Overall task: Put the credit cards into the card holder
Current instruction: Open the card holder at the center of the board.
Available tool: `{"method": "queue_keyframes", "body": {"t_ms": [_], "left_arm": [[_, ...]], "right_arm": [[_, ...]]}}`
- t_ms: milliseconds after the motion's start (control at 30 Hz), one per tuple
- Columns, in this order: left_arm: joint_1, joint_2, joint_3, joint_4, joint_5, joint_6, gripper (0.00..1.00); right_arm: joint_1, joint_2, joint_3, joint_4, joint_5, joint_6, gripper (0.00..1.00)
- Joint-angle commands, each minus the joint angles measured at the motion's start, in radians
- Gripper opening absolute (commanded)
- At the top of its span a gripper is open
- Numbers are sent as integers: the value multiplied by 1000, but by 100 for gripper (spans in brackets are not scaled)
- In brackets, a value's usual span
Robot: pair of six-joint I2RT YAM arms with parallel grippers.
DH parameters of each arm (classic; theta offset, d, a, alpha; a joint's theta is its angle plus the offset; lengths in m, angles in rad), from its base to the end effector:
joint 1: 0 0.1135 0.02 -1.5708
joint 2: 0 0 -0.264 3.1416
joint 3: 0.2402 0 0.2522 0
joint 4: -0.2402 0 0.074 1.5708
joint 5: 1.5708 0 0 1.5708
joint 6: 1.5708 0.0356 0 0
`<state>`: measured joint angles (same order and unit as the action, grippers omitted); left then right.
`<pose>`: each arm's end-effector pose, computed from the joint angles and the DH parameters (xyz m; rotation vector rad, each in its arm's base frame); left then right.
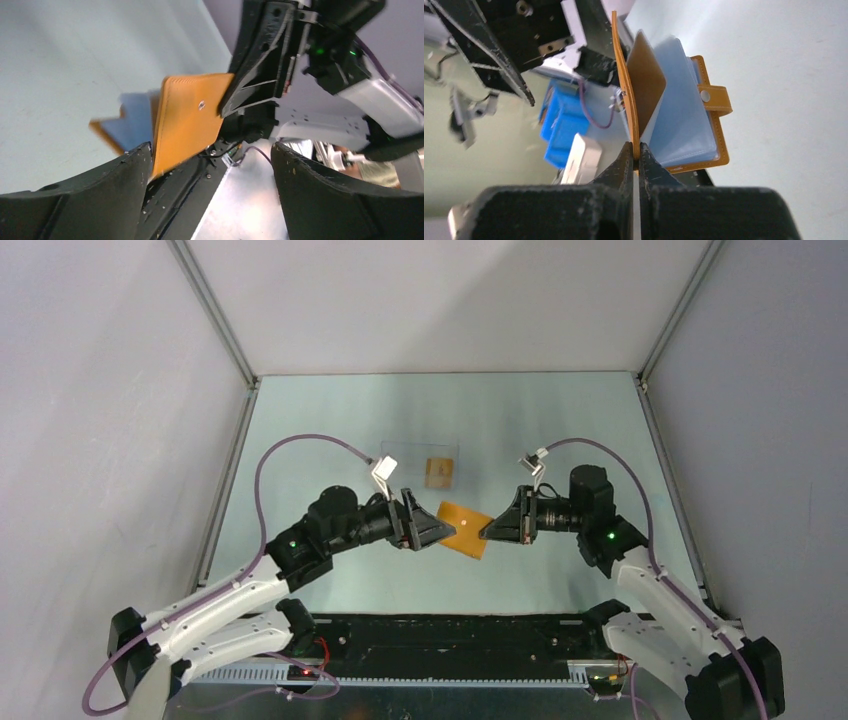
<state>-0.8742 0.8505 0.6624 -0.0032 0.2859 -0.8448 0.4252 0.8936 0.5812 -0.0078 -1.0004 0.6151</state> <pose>0.1231 -0.1628 0.3045 0.2667 1.9953 -1.4370 0.1649 0.1076 0.2717 -0.5765 1.9983 1.6117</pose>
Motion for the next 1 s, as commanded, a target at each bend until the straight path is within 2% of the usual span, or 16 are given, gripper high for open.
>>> {"method": "queue_keyframes", "body": {"t_ms": [0, 67, 167, 267, 333, 367, 433, 567, 667, 767, 833, 867, 900, 933, 967], "left_arm": [[5, -15, 7, -110, -218, 1, 93], [13, -16, 7, -175, -307, -16, 95], [32, -9, 11, -244, -354, -25, 97], [46, 2, 27, -302, -391, -46, 97], [52, 8, 31, -326, -416, -64, 97], [56, 10, 31, -335, -421, -69, 97], [88, 19, 32, -342, -415, -89, 97], [124, 40, 28, -345, -384, -134, 95], [131, 52, 27, -343, -368, -144, 93], [133, 81, 31, -343, -346, -148, 91], [134, 97, 29, -343, -336, -159, 91], [133, 104, 28, -341, -333, -163, 91], [134, 118, 28, -342, -325, -172, 91], [134, 126, 29, -340, -314, -177, 91], [134, 145, 28, -338, -309, -186, 91]], "right_arm": [[-3, -50, 60, -155, 308, -123, 0], [30, -48, 89, -240, 481, -176, 0], [122, -32, 124, -316, 767, -242, 0], [287, 18, 128, -305, 1124, -272, 0], [379, 62, 128, -289, 1294, -276, 0], [410, 99, 125, -282, 1342, -273, 0], [530, 164, 119, -256, 1535, -272, 0], [705, 292, 90, -171, 1753, -279, 0], [781, 371, 92, -130, 1796, -259, 0], [803, 401, 104, -158, 1677, -210, 3], [802, 389, 105, -180, 1582, -189, 16], [802, 376, 106, -183, 1551, -194, 30], [802, 371, 106, -184, 1485, -200, 37], [801, 360, 106, -185, 1456, -210, 50], [802, 355, 106, -186, 1402, -213, 55]]}}
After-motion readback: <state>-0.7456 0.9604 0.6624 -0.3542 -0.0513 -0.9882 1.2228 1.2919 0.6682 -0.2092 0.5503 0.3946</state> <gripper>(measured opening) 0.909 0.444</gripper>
